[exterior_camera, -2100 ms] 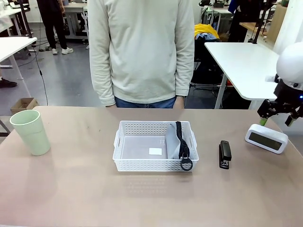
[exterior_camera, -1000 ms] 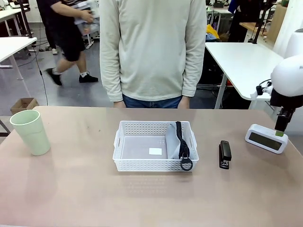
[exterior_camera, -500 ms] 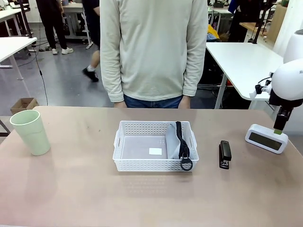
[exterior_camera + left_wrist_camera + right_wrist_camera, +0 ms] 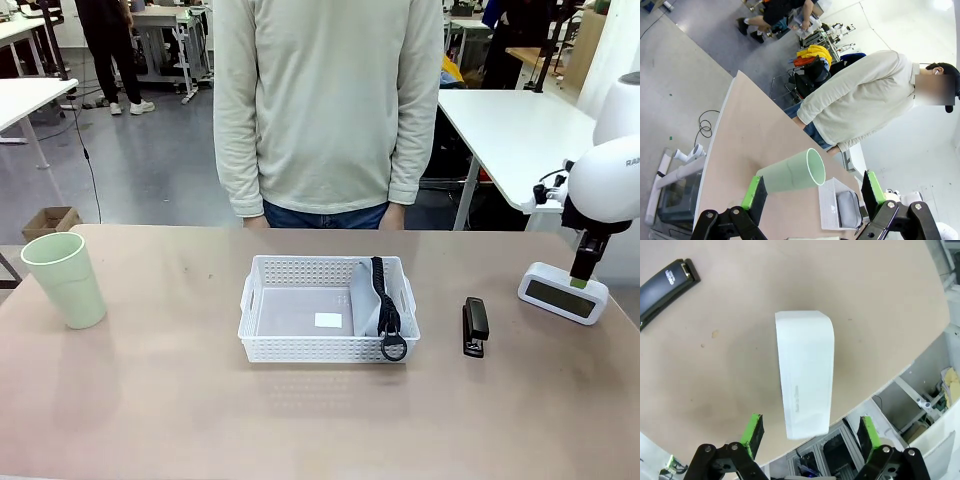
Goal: Efficiently arrange items inside the basket to fit them all.
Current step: Pick up the Digital clock and place it inside the Organizing basket.
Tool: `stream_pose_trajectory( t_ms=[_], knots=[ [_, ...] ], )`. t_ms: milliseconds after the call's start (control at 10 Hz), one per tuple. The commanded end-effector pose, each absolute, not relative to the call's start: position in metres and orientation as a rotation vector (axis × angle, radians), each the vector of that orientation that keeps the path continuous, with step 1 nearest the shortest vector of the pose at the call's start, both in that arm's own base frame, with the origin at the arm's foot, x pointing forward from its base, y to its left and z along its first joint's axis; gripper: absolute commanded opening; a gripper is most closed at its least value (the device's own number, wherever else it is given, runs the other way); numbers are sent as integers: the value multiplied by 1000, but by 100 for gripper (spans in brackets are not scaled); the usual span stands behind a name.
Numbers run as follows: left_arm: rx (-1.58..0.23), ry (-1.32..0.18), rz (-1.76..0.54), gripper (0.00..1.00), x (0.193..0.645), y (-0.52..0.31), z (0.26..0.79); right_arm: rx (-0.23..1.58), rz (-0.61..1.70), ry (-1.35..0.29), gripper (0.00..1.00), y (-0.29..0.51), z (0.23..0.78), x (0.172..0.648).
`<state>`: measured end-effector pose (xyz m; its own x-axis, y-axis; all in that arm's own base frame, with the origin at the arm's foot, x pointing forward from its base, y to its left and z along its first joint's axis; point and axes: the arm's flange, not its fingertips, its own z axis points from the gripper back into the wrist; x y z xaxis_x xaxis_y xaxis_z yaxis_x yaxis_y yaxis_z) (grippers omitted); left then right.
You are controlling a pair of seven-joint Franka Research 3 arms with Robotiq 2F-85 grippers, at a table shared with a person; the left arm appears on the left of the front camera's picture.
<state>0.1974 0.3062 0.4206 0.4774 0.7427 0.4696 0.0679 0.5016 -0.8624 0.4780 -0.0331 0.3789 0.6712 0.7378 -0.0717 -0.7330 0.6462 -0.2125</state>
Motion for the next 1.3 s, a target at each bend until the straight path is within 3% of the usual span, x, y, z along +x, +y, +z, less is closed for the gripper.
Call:
stream_pose_trajectory(
  t_ms=[0,500,1200],
  knots=[
    [-975,-1039,485,100,199,306,419,-159,872,-78,100,-45,358,483],
    [-975,-1039,485,100,199,306,419,-91,894,-133,100,-54,328,493],
    [-975,-1039,485,100,199,306,419,-37,925,-80,100,-57,323,497]
  ],
)
